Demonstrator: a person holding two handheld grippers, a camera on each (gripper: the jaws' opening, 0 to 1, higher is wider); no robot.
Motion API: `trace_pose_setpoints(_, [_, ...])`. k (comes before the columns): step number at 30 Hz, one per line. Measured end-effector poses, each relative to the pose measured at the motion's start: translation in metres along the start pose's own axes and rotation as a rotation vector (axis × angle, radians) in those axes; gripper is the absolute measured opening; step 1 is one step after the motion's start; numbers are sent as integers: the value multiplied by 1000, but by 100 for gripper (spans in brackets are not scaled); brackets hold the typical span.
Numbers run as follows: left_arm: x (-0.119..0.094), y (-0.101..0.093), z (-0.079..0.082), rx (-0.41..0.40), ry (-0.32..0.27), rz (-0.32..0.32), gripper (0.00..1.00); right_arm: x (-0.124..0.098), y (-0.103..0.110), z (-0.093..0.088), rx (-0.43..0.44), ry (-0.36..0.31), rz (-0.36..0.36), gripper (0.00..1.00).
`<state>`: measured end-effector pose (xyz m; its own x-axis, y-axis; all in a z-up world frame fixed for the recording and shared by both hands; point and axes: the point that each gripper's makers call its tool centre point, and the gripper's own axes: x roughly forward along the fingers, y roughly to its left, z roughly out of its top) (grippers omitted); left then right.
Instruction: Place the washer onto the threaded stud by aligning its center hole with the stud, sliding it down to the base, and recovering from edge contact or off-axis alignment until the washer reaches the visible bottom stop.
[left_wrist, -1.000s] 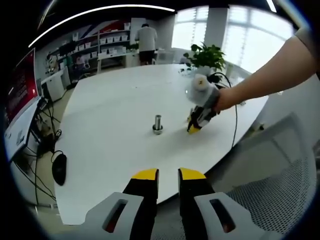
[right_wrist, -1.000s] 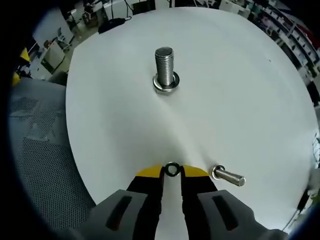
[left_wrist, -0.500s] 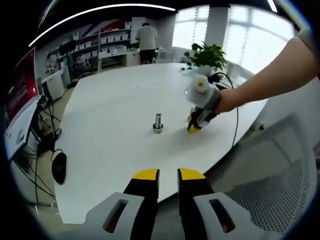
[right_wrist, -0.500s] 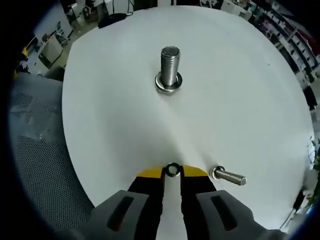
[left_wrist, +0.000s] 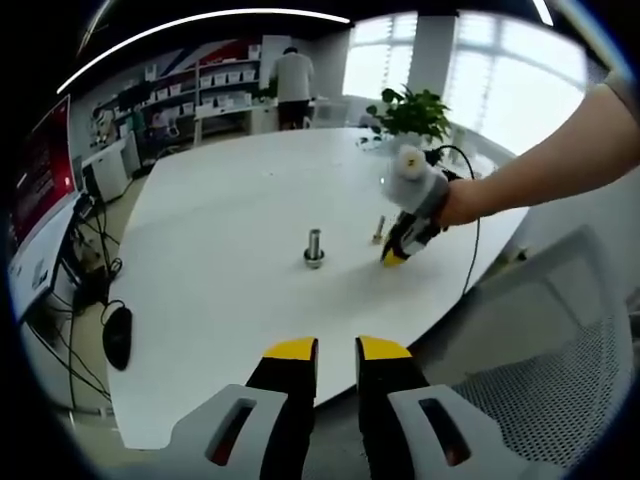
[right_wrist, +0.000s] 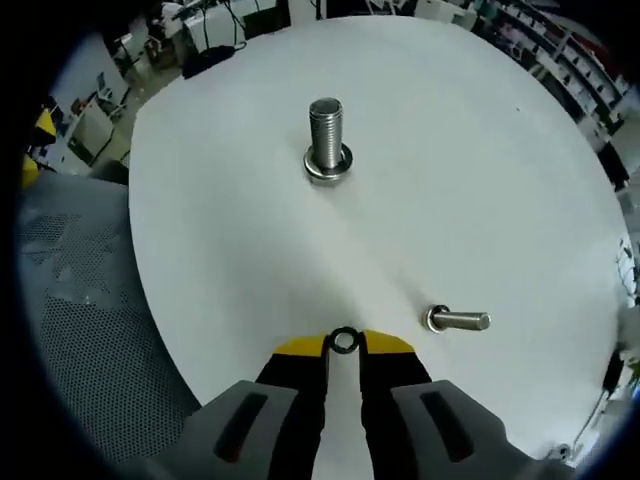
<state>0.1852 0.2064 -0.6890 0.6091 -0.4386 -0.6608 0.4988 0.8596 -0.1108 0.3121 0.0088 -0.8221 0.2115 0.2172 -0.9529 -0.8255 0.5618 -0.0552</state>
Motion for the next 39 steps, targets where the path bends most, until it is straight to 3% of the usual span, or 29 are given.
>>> trace_pose_setpoints(7, [-1, 0, 4, 0, -19, 0, 12, -24, -31, -7, 35, -29, -65, 13])
trace_pose_setpoints(15, [-1, 1, 5, 1, -28, 0, 12, -46, -57, -2, 48, -71, -118, 13])
trace_pose_setpoints(27, [-1, 1, 5, 2, -26, 1, 12, -48, -59, 29, -41, -106, -132, 13])
trace_pose_setpoints(39, [-1, 3, 3, 2, -19, 13, 12, -34, -59, 23, -109, -47, -126, 13])
